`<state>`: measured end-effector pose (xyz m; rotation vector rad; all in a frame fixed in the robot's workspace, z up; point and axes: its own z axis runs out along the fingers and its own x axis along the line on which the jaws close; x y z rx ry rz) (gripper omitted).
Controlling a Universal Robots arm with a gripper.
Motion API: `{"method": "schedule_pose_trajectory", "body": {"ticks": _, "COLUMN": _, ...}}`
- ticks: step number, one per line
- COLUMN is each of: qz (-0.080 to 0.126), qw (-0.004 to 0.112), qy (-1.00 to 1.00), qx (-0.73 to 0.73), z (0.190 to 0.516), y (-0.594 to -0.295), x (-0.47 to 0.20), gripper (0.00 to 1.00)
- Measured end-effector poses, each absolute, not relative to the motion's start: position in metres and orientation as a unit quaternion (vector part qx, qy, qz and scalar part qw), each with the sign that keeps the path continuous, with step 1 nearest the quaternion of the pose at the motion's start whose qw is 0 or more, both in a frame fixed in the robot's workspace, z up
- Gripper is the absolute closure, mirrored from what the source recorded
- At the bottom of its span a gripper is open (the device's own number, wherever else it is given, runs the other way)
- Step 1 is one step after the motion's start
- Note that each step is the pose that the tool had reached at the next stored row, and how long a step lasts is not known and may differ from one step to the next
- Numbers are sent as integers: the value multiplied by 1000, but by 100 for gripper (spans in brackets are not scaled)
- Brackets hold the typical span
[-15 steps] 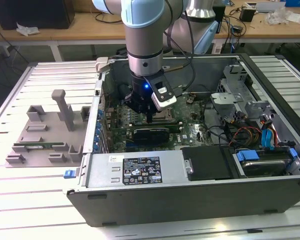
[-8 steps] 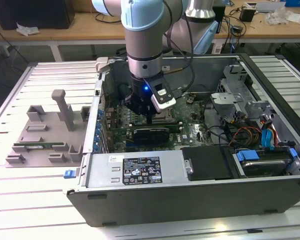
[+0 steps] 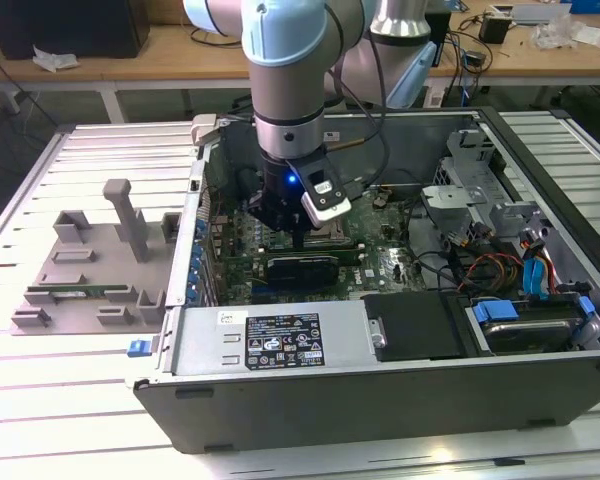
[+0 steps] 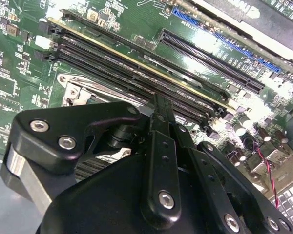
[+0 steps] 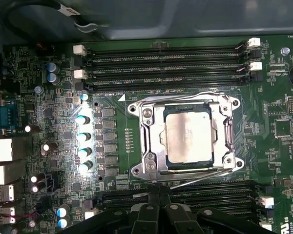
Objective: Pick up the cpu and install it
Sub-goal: 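Install the second cpu locking lever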
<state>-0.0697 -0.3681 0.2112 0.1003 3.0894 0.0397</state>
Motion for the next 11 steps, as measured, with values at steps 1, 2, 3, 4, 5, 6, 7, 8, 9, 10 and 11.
{"method": "schedule_pose_trajectory", "body": {"ticks": 1, "qz": 14, "qw": 25, "qy": 999, "qx": 32, "z": 211, "y": -368, "x": -70, "gripper": 89}}
{"method": "schedule_pose_trajectory", "body": {"ticks": 2, "qz": 18, "qw": 25, "qy": 999, "qx": 33, "z": 210, "y": -368, "x": -70, "gripper": 89}}
{"method": "schedule_pose_trajectory", "body": {"ticks": 3, "qz": 21, "qw": 25, "qy": 999, "qx": 33, "z": 210, "y": -368, "x": -70, "gripper": 89}}
{"method": "schedule_pose_trajectory", "body": {"ticks": 4, "qz": 28, "qw": 25, "qy": 999, "qx": 33, "z": 210, "y": -368, "x": -70, "gripper": 89}}
{"method": "schedule_pose_trajectory", "body": {"ticks": 5, "qz": 32, "qw": 25, "qy": 999, "qx": 33, "z": 210, "y": -368, "x": -71, "gripper": 89}}
{"method": "schedule_pose_trajectory", "body": {"ticks": 6, "qz": 36, "qw": 24, "qy": 999, "qx": 33, "z": 210, "y": -368, "x": -71, "gripper": 89}}
{"method": "schedule_pose_trajectory", "body": {"ticks": 7, "qz": 43, "qw": 24, "qy": 998, "qx": 33, "z": 210, "y": -369, "x": -71, "gripper": 89}}
{"method": "schedule_pose_trajectory", "body": {"ticks": 8, "qz": 46, "qw": 24, "qy": 998, "qx": 33, "z": 210, "y": -371, "x": -71, "gripper": 89}}
{"method": "schedule_pose_trajectory", "body": {"ticks": 9, "qz": 48, "qw": 24, "qy": 998, "qx": 33, "z": 210, "y": -373, "x": -71, "gripper": 89}}
{"method": "schedule_pose_trajectory", "body": {"ticks": 10, "qz": 50, "qw": 24, "qy": 998, "qx": 33, "z": 210, "y": -376, "x": -71, "gripper": 89}}
{"method": "schedule_pose_trajectory", "body": {"ticks": 11, "qz": 53, "qw": 24, "qy": 998, "qx": 33, "z": 210, "y": -377, "x": -71, "gripper": 89}}
